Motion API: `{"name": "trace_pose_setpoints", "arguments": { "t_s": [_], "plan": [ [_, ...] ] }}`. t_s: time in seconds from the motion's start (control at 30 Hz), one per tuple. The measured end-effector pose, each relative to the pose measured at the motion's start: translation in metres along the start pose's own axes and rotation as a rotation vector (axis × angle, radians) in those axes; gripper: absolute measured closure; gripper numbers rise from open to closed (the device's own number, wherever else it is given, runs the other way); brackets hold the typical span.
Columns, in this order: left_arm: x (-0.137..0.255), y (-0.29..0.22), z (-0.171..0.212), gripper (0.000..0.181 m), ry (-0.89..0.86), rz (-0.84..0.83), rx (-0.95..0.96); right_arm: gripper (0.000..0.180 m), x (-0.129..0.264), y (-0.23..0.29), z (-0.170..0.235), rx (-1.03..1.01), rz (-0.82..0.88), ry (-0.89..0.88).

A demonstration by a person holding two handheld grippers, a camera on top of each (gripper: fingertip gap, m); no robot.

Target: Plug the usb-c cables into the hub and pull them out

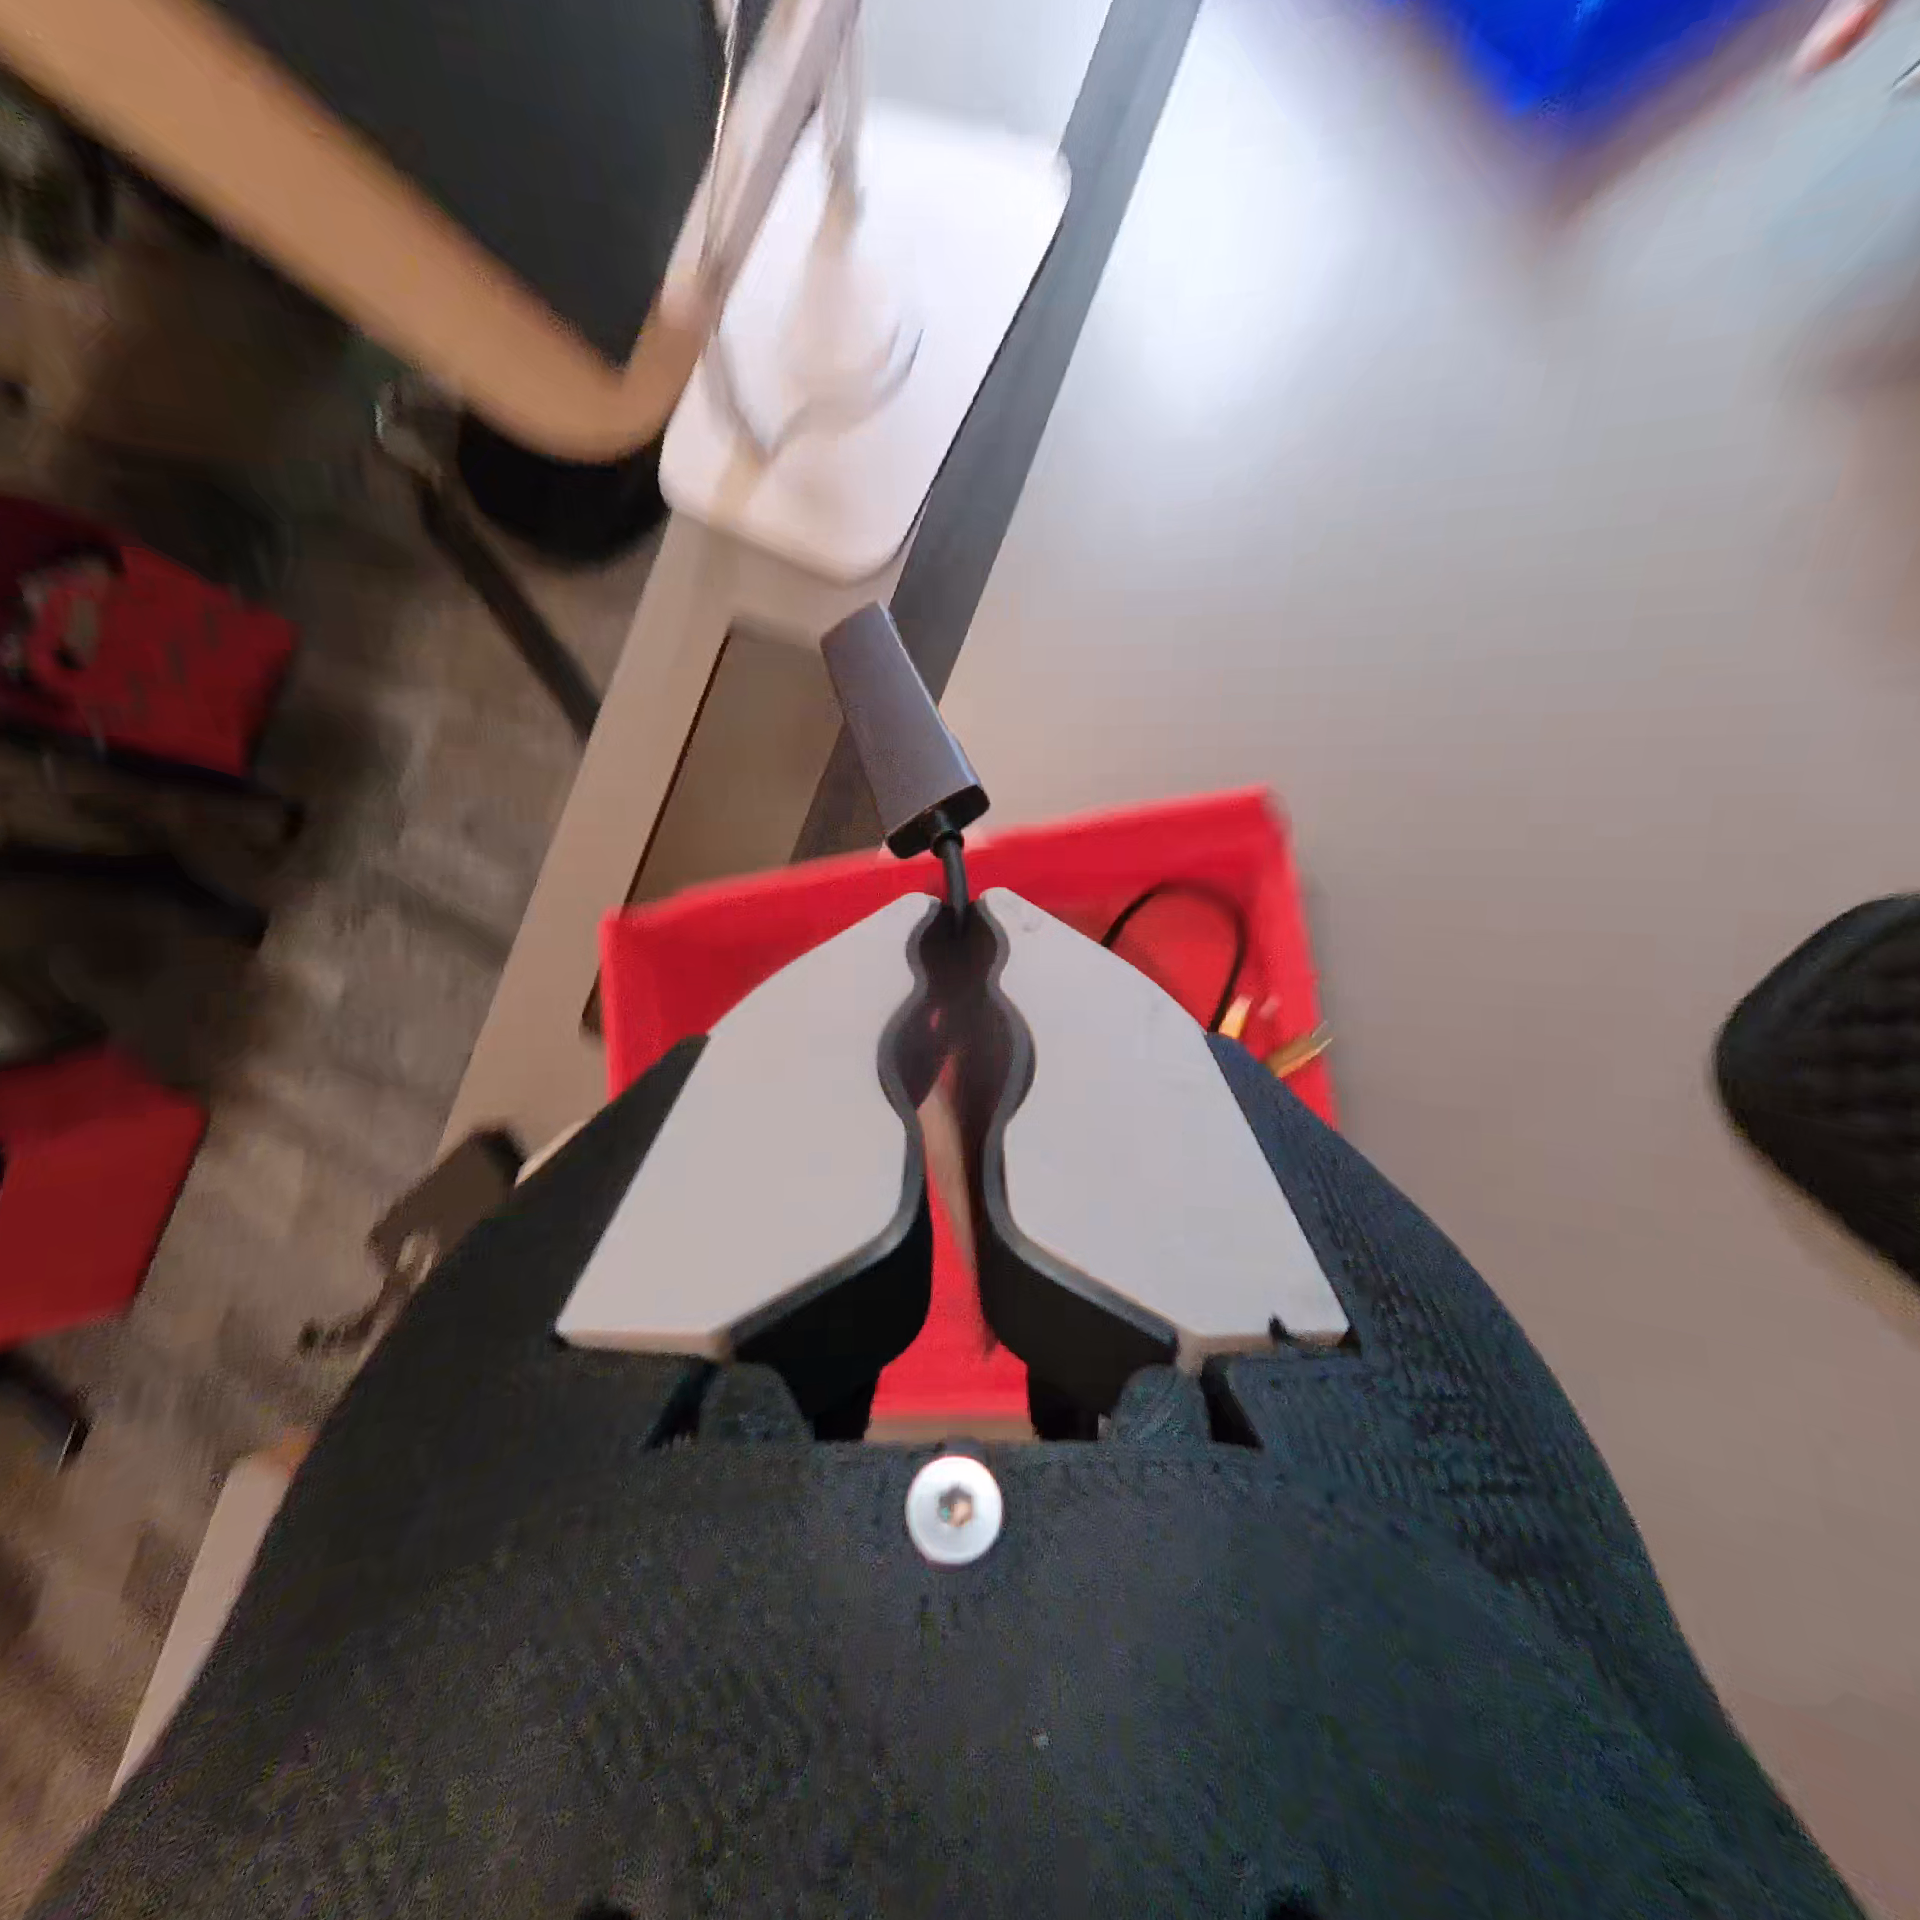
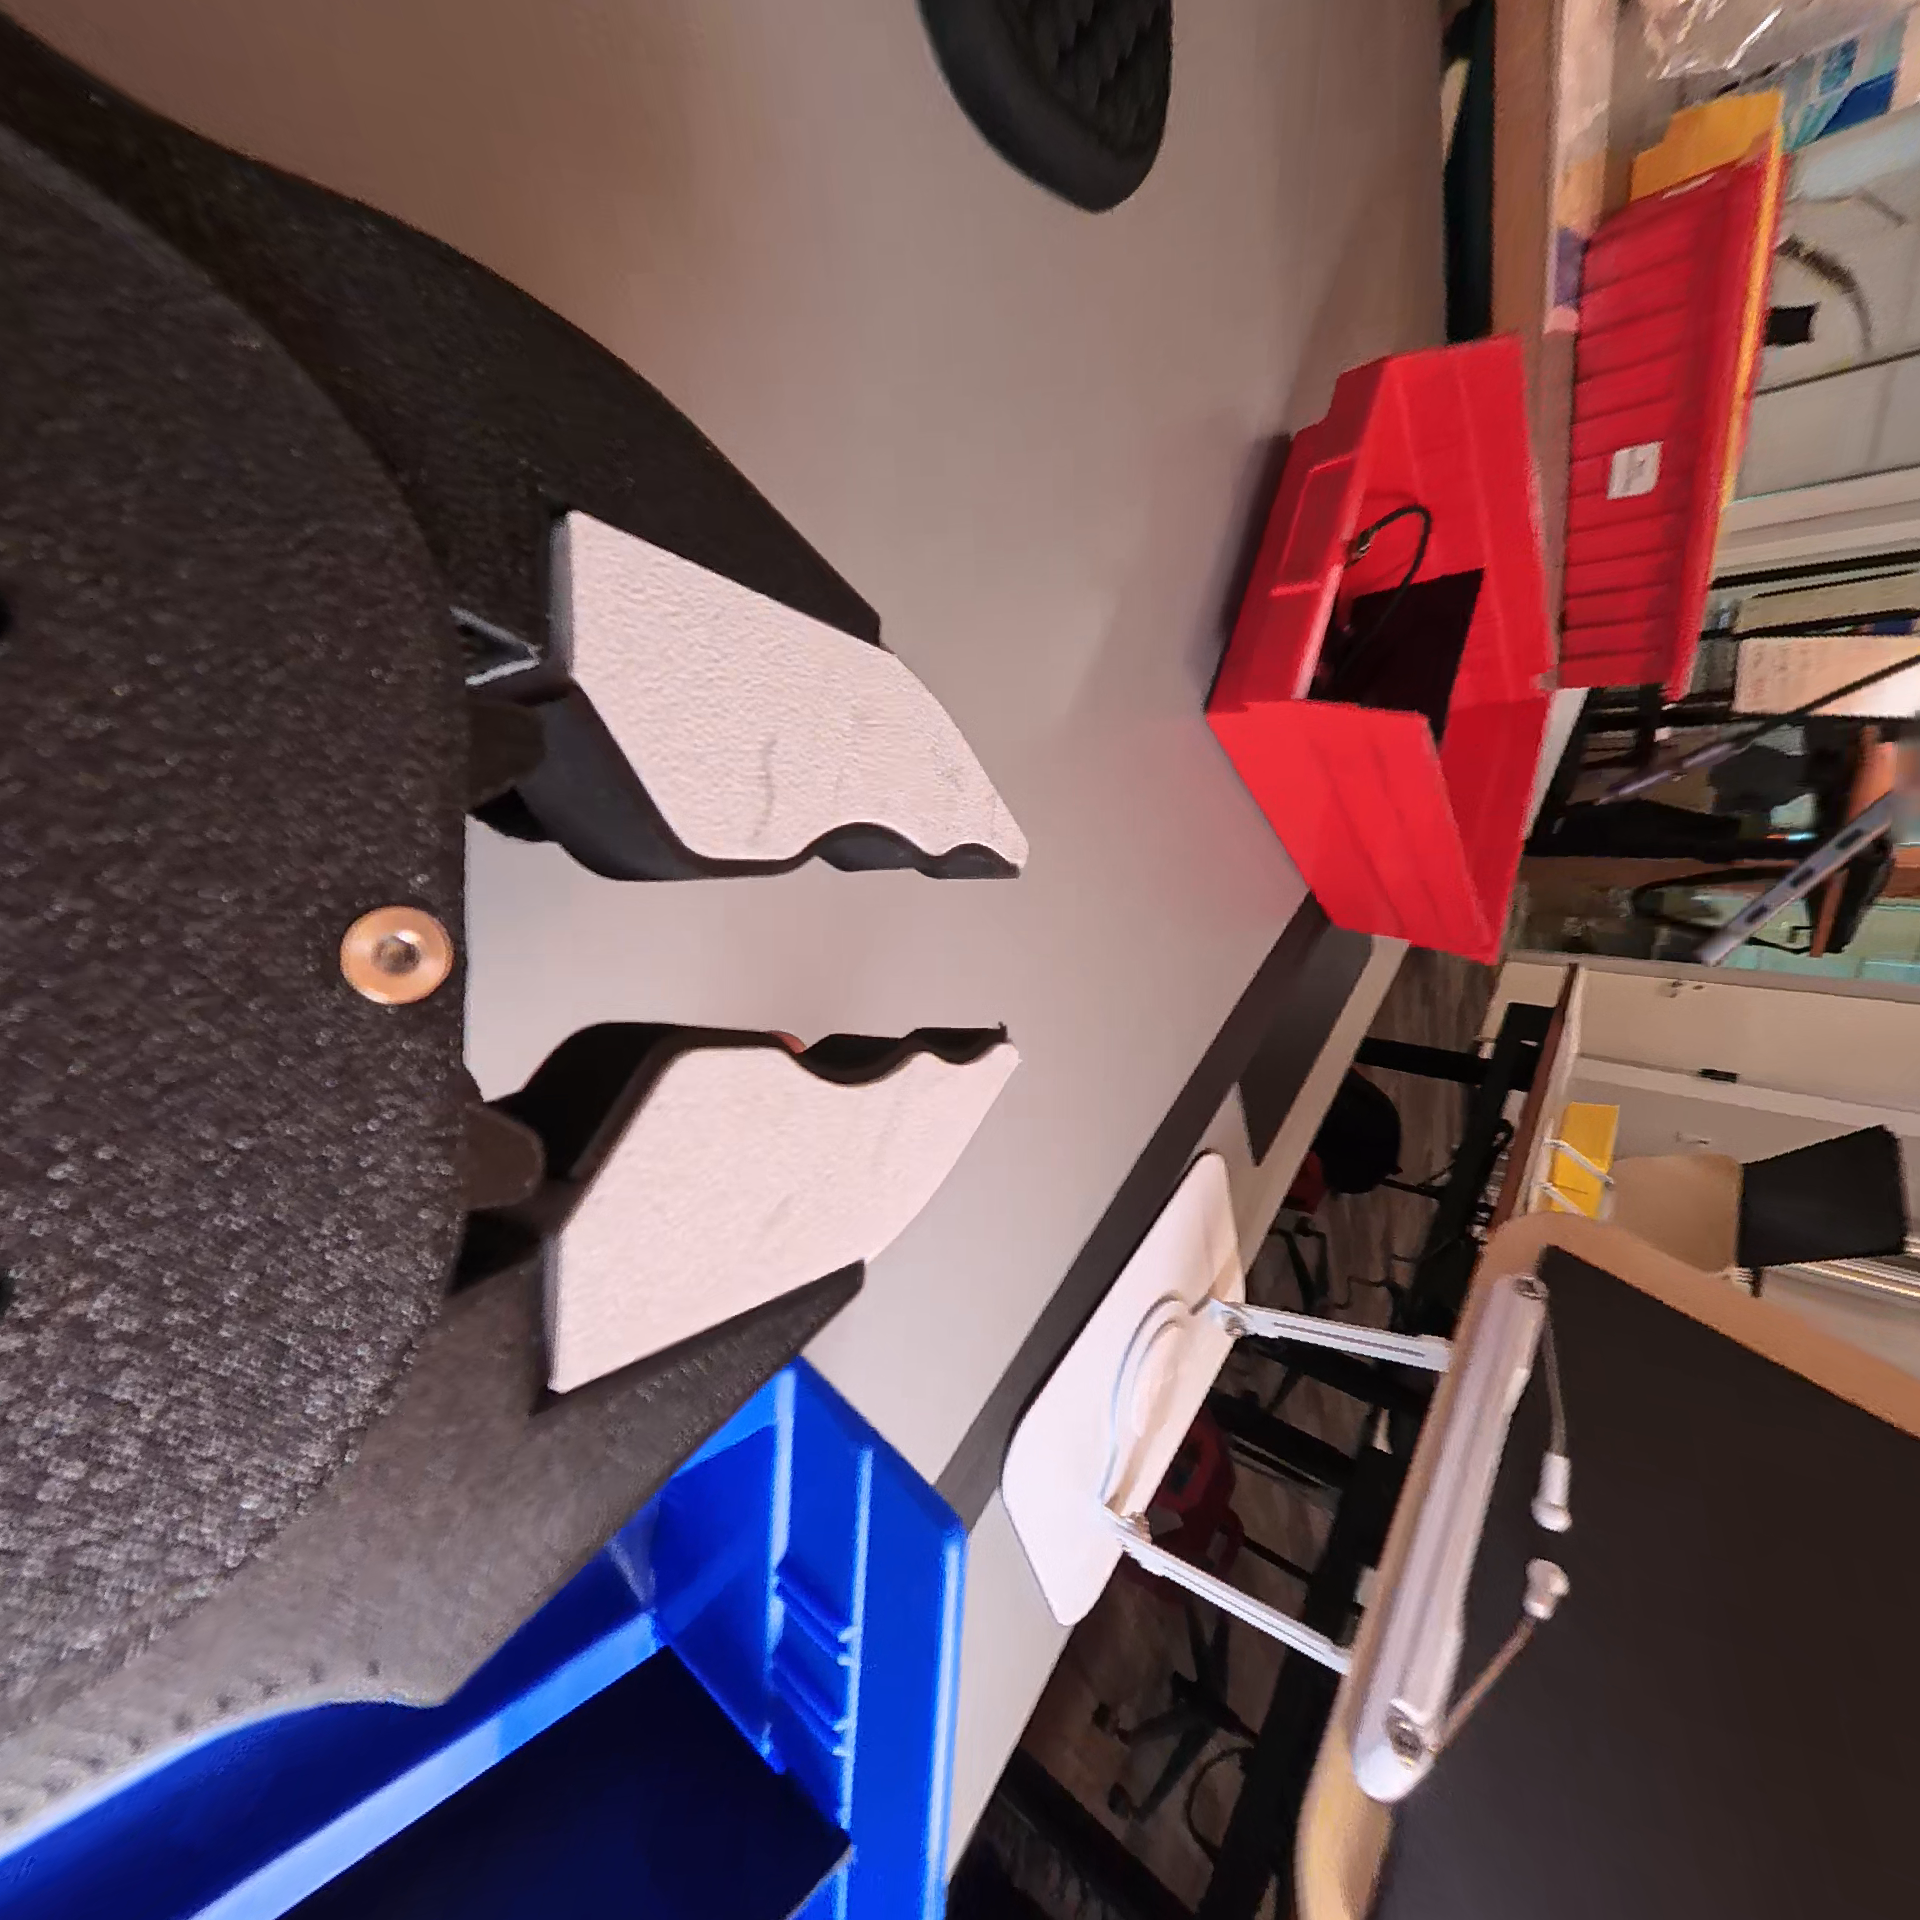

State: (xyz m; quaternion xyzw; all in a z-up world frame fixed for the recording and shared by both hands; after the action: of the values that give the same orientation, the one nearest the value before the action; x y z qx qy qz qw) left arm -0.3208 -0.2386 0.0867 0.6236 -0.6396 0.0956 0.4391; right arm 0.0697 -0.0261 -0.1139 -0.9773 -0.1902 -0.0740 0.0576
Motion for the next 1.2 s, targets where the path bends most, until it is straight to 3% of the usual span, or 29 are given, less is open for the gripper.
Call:
{"name": "trace_pose_setpoints", "arguments": {
  "t_s": [0.03, 0.2, 0.33, 0.4, 0.43, 0.53, 0.63, 0.7, 0.77, 0.83, 0.9, 1.0, 1.07, 1.2],
  "plan": [
    [0.005, -0.014, -0.012, 0.176, -0.086, 0.026, 0.002, 0.152, 0.000, 0.001, -0.005, 0.000, -0.009, -0.034],
    [0.004, -0.099, -0.057, 0.177, -0.536, 0.257, 0.054, 0.144, 0.000, 0.002, -0.045, 0.007, -0.066, -0.225],
    [-0.014, -0.169, -0.082, 0.177, -0.843, 0.496, 0.120, 0.119, 0.003, 0.007, -0.085, 0.163, -0.062, -0.291],
    [-0.027, -0.195, -0.090, 0.177, -0.934, 0.600, 0.152, 0.117, 0.009, 0.016, -0.105, 0.253, -0.071, -0.339],
    [-0.034, -0.206, -0.094, 0.177, -0.967, 0.648, 0.168, 0.122, 0.012, 0.021, -0.112, 0.295, -0.092, -0.344],
    [-0.052, -0.221, -0.105, 0.177, -1.025, 0.749, 0.211, 0.162, 0.017, 0.040, -0.127, 0.446, -0.167, -0.313],
    [-0.056, -0.215, -0.110, 0.177, -1.079, 0.791, 0.260, 0.171, 0.017, 0.043, -0.137, 0.502, -0.183, -0.190],
    [-0.056, -0.210, -0.113, 0.177, -1.049, 0.751, 0.265, 0.171, 0.018, 0.039, -0.147, 0.533, -0.178, -0.134],
    [-0.056, -0.204, -0.112, 0.173, -0.956, 0.582, 0.241, 0.171, 0.017, 0.033, -0.155, 0.530, -0.209, -0.019],
    [-0.053, -0.201, -0.108, 0.154, -0.869, 0.366, 0.193, 0.171, 0.014, 0.029, -0.160, 0.559, -0.232, 0.084],
    [-0.049, -0.205, -0.107, 0.147, -0.804, 0.236, 0.136, 0.171, 0.005, 0.027, -0.157, 0.561, -0.261, 0.185],
    [-0.054, -0.227, -0.110, 0.145, -0.700, 0.187, -0.006, 0.171, -0.018, 0.025, -0.148, 0.534, -0.254, 0.244],
    [-0.067, -0.241, -0.112, 0.148, -0.617, 0.125, -0.118, 0.171, -0.025, 0.031, -0.142, 0.470, -0.335, 0.238],
    [-0.075, -0.255, -0.122, 0.161, -0.692, 0.136, -0.168, 0.171, -0.014, 0.031, -0.146, 0.437, -0.352, 0.132]
  ]
}}
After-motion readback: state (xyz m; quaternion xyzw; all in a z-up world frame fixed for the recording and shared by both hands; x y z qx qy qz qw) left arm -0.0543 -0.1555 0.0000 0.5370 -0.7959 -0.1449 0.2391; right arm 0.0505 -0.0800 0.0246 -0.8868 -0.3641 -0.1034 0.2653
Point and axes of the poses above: each gripper's, where its closed fingertips meet, x back along the fingers, z out of its underside, y = z × x across the jaws, the point moved 7 cm from there along x, back along the fingers, and after that the axes turned 14 degrees about -z, right-handed, at the moved point
